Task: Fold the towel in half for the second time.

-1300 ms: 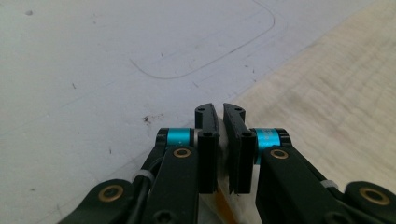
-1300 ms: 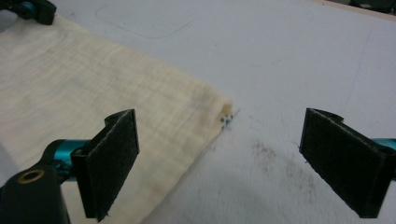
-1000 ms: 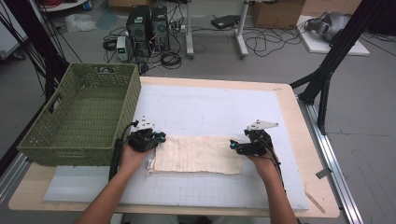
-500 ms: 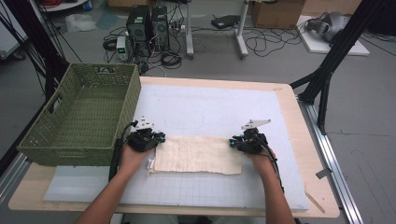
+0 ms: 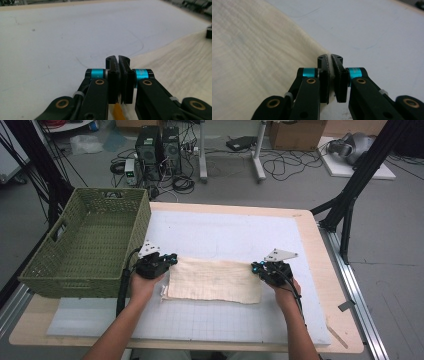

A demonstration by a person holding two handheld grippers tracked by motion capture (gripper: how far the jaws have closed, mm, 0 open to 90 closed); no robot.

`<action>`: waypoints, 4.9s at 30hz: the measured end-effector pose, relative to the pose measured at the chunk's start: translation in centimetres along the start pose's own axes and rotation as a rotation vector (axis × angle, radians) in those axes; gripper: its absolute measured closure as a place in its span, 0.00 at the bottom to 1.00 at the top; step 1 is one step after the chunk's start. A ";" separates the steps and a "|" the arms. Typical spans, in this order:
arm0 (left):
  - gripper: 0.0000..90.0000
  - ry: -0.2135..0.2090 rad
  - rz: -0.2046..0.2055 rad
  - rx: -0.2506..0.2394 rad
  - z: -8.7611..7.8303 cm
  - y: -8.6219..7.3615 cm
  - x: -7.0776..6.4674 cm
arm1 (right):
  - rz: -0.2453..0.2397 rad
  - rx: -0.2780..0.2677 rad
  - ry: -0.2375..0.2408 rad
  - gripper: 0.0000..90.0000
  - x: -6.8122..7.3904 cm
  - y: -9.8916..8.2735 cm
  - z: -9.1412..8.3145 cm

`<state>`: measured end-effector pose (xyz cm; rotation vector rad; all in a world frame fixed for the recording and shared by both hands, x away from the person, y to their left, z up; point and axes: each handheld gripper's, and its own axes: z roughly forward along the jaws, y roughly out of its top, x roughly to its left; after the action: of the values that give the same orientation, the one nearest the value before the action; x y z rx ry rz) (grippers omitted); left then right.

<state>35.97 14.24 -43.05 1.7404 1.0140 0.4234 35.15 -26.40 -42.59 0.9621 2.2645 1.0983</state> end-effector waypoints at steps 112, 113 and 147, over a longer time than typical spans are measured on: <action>0.68 -0.057 0.157 0.221 -2.7 -3.6 -4.1 | 0.121 -0.119 0.119 0.53 5.1 -3.6 -5.1; 0.69 -0.057 0.157 0.222 -2.6 -3.8 -4.0 | 0.121 -0.125 0.110 0.60 4.9 -3.6 -5.4; 0.66 -0.059 0.100 0.081 -5.2 -2.7 -2.4 | 0.065 -0.035 0.079 0.64 5.0 -4.6 -5.7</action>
<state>29.82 15.75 -42.93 1.8713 0.9156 0.3970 26.34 -27.54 -43.40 1.0012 2.2822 1.2201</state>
